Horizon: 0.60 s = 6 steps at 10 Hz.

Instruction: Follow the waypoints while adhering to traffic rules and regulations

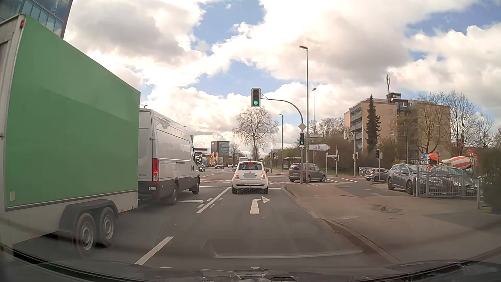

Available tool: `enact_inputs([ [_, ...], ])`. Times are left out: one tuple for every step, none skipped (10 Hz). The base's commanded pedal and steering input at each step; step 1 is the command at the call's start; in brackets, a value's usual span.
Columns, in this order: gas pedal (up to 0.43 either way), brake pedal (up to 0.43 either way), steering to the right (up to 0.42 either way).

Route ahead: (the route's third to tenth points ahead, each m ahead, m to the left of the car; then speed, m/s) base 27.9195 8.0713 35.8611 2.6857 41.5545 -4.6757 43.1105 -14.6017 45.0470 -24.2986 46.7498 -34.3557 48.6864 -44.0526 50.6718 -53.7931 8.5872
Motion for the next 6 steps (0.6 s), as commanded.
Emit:
enact_inputs([
  [0.087, 0.0, -0.002],
  [0.059, 0.0, -0.002],
  [0.028, 0.0, -0.002],
  [0.02, 0.0, -0.002],
  [0.02, 0.0, -0.002],
  [0.0, 0.0, -0.002],
])
